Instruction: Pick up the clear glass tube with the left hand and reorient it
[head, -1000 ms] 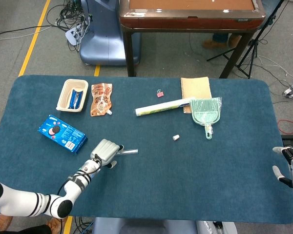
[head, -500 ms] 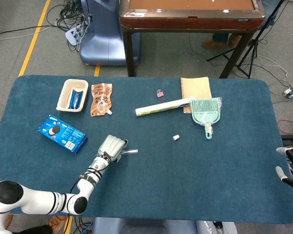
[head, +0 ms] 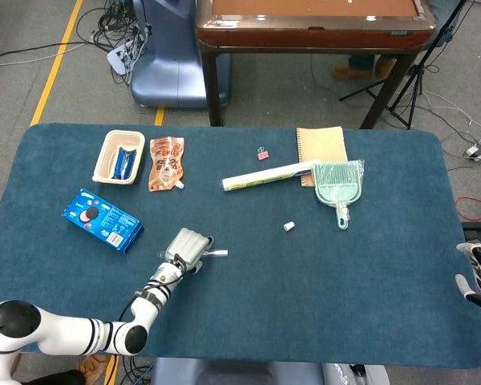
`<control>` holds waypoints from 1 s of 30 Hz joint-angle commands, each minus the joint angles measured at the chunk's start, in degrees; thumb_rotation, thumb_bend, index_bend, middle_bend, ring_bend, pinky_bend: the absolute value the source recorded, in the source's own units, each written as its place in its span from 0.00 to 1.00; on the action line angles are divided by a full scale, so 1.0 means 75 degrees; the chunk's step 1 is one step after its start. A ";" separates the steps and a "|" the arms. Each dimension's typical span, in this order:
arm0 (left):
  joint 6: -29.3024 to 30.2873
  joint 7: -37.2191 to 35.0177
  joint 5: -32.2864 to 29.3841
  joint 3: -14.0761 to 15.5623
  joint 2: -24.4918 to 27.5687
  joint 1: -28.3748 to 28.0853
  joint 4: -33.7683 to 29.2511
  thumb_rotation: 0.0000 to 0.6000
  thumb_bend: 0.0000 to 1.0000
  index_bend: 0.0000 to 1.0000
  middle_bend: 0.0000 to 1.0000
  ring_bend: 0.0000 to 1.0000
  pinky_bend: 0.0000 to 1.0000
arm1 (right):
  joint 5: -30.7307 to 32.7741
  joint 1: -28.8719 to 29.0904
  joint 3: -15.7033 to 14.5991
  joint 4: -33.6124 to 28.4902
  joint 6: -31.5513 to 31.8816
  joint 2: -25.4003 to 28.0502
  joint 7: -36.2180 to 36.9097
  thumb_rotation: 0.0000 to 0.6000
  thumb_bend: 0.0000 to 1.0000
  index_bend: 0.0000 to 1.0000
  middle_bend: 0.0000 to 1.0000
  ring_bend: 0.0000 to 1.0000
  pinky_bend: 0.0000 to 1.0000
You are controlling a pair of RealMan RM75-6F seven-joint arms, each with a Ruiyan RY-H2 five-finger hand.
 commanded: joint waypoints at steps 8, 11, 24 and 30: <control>-0.0009 0.0087 0.0140 -0.0038 -0.0136 0.0123 0.0205 1.00 0.28 0.43 0.97 1.00 0.90 | 0.0010 -0.0012 -0.0005 0.0008 -0.0007 0.0009 0.0014 1.00 0.30 0.36 0.40 0.35 0.39; 0.0010 0.0129 0.0155 -0.0039 -0.0161 0.0172 0.0298 1.00 0.28 0.45 0.97 1.00 0.90 | 0.0009 -0.0007 -0.0006 0.0008 -0.0020 0.0010 0.0010 1.00 0.30 0.36 0.40 0.35 0.39; -0.0025 0.0130 0.0308 -0.0080 -0.0203 0.0385 0.0463 1.00 0.28 0.51 0.98 1.00 0.91 | -0.0009 0.0010 -0.0006 -0.0033 -0.0037 0.0010 -0.0049 1.00 0.30 0.36 0.40 0.35 0.40; -0.0071 0.0035 0.0470 -0.0089 -0.0204 0.0495 0.0549 1.00 0.28 0.53 0.99 1.00 0.91 | -0.0011 -0.0009 -0.0007 -0.0086 -0.0004 0.0036 -0.0088 1.00 0.30 0.36 0.40 0.35 0.40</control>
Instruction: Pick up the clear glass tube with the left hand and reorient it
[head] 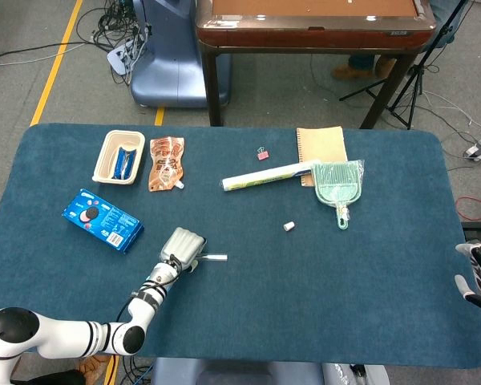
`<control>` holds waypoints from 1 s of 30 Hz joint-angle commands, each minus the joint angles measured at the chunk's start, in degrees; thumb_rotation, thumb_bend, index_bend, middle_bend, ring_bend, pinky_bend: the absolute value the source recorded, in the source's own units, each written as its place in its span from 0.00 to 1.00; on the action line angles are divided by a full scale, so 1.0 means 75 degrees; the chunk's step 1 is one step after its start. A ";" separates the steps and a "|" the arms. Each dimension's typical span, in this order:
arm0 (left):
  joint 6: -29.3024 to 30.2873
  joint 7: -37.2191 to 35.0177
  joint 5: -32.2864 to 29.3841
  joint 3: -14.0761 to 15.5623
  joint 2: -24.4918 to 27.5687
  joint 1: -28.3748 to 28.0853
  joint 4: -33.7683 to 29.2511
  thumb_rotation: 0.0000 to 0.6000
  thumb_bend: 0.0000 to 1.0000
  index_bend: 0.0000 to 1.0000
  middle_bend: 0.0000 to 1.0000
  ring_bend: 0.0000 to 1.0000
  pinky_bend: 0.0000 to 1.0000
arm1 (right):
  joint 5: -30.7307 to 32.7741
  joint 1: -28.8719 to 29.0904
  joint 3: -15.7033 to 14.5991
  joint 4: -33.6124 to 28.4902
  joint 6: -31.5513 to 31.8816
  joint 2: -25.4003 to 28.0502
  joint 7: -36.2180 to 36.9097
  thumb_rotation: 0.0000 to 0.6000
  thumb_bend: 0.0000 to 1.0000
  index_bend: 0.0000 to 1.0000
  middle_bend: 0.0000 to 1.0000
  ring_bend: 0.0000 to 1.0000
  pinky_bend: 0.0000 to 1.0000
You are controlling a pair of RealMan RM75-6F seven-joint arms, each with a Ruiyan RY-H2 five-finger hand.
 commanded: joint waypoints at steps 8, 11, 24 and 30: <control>-0.0052 -0.0554 0.0548 -0.0094 0.0268 0.0265 -0.0181 1.00 0.28 0.58 1.00 1.00 0.94 | 0.0008 0.0084 0.0033 -0.0131 -0.0074 0.0025 -0.0304 1.00 0.30 0.36 0.43 0.39 0.42; -0.0073 -0.1064 0.0917 -0.0153 0.0510 0.0446 -0.0353 1.00 0.28 0.59 1.00 1.00 0.94 | 0.0013 0.0185 0.0048 -0.0332 -0.0210 0.0143 -0.0602 1.00 0.31 0.36 0.49 0.47 0.50; 0.0231 -0.2988 0.2583 -0.0394 0.1766 0.1207 -0.1524 1.00 0.27 0.60 1.00 1.00 0.94 | 0.0586 0.1757 0.0216 -0.1874 -0.2701 0.0706 -0.2490 1.00 0.64 0.30 0.87 0.96 1.00; 0.0404 -0.3116 0.2967 -0.0377 0.2188 0.1421 -0.2093 1.00 0.27 0.60 1.00 1.00 0.94 | 0.1647 0.2948 0.0396 -0.2070 -0.4298 0.0358 -0.3457 1.00 0.80 0.18 1.00 1.00 1.00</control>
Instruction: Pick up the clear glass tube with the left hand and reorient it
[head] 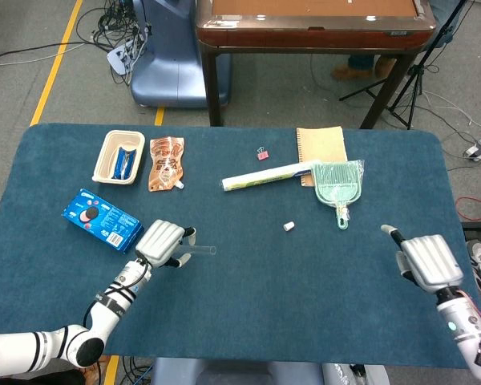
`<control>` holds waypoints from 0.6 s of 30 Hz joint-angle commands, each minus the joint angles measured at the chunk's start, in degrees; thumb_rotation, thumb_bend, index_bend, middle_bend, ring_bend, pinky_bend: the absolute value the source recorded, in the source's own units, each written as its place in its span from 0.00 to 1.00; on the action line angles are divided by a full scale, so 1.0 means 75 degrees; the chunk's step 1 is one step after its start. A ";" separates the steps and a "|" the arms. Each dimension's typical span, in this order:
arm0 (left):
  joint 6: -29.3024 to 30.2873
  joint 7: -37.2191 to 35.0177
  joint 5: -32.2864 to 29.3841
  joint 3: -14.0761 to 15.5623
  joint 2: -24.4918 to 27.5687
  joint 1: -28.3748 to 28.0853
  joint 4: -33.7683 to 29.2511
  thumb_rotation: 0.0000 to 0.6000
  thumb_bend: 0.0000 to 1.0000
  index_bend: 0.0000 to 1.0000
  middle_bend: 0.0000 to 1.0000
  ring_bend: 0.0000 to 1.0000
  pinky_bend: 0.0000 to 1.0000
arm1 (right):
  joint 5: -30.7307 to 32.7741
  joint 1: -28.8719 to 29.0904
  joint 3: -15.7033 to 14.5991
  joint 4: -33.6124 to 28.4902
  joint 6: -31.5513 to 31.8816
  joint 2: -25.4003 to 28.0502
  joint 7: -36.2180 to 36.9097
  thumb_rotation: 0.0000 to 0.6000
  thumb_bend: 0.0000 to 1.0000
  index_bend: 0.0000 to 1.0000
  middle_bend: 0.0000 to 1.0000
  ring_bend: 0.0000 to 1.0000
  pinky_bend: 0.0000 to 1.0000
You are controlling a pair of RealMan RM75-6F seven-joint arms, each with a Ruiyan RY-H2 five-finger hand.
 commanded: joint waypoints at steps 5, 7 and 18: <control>0.0201 0.0053 0.0318 0.0013 0.0387 0.0201 -0.0552 1.00 0.27 0.60 1.00 1.00 0.94 | 0.1691 0.1676 0.0185 0.0110 -0.1774 -0.0858 -0.1450 1.00 0.83 0.18 1.00 1.00 1.00; 0.0227 0.0117 0.0353 0.0005 0.0487 0.0229 -0.0697 1.00 0.27 0.60 1.00 1.00 0.94 | 0.2122 0.2043 0.0152 0.0326 -0.2072 -0.1202 -0.1723 1.00 0.84 0.18 1.00 1.00 1.00; 0.0392 0.0325 0.0512 0.0027 0.0861 0.0425 -0.1302 1.00 0.27 0.60 1.00 1.00 0.94 | 0.4026 0.3610 -0.0219 0.1568 -0.2795 -0.2867 -0.2628 1.00 0.86 0.18 1.00 1.00 1.00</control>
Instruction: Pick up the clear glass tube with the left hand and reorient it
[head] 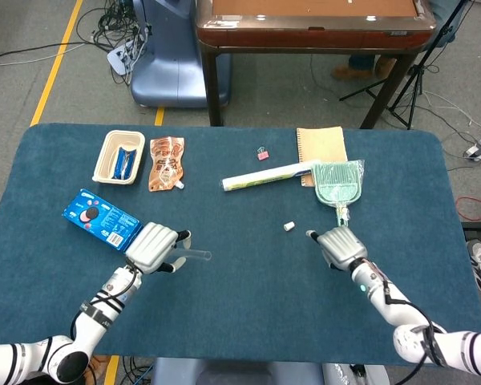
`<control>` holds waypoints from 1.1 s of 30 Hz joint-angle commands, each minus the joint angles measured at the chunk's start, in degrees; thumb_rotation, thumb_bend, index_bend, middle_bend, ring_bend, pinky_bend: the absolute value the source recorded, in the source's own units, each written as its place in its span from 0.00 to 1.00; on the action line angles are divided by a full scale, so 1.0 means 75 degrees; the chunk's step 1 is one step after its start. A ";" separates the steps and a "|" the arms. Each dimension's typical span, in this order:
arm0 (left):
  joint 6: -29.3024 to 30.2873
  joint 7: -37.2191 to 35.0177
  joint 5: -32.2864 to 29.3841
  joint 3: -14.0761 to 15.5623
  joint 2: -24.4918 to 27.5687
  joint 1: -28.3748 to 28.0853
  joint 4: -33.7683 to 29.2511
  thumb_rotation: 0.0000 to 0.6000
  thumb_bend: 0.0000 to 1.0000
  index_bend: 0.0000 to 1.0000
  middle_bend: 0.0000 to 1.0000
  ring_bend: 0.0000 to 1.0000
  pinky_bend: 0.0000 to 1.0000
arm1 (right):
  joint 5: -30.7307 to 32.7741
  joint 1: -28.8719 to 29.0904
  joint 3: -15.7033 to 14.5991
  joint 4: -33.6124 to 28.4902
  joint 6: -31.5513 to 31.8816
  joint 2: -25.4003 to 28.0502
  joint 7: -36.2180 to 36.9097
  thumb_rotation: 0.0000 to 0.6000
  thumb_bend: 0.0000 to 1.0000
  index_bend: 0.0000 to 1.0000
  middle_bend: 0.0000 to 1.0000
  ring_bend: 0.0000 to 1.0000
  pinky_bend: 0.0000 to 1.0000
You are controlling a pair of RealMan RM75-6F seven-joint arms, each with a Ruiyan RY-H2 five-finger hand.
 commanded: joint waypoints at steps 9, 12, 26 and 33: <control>0.0106 0.0089 0.0145 0.0036 0.0225 0.0191 -0.0281 1.00 0.27 0.60 1.00 1.00 0.94 | 0.1080 0.1143 -0.0209 0.1299 -0.0354 -0.1345 0.0044 1.00 0.86 0.18 1.00 1.00 1.00; 0.0101 0.0059 0.0153 0.0033 0.0263 0.0233 -0.0276 1.00 0.27 0.60 1.00 1.00 0.94 | 0.1137 0.1313 -0.0253 0.1468 -0.0355 -0.1508 0.0129 1.00 0.86 0.18 1.00 1.00 1.00; -0.0037 -0.0095 0.0190 -0.0019 0.0273 0.0310 -0.0195 1.00 0.27 0.60 1.00 1.00 0.94 | 0.1502 0.1747 -0.0557 0.1864 -0.0117 -0.1764 0.0345 1.00 0.86 0.18 1.00 1.00 1.00; -0.0086 -0.0115 0.0202 -0.0030 0.0249 0.0336 -0.0139 1.00 0.27 0.61 1.00 1.00 0.94 | 0.1672 0.1849 -0.0650 0.1899 0.0056 -0.1711 0.0441 1.00 0.86 0.18 1.00 1.00 1.00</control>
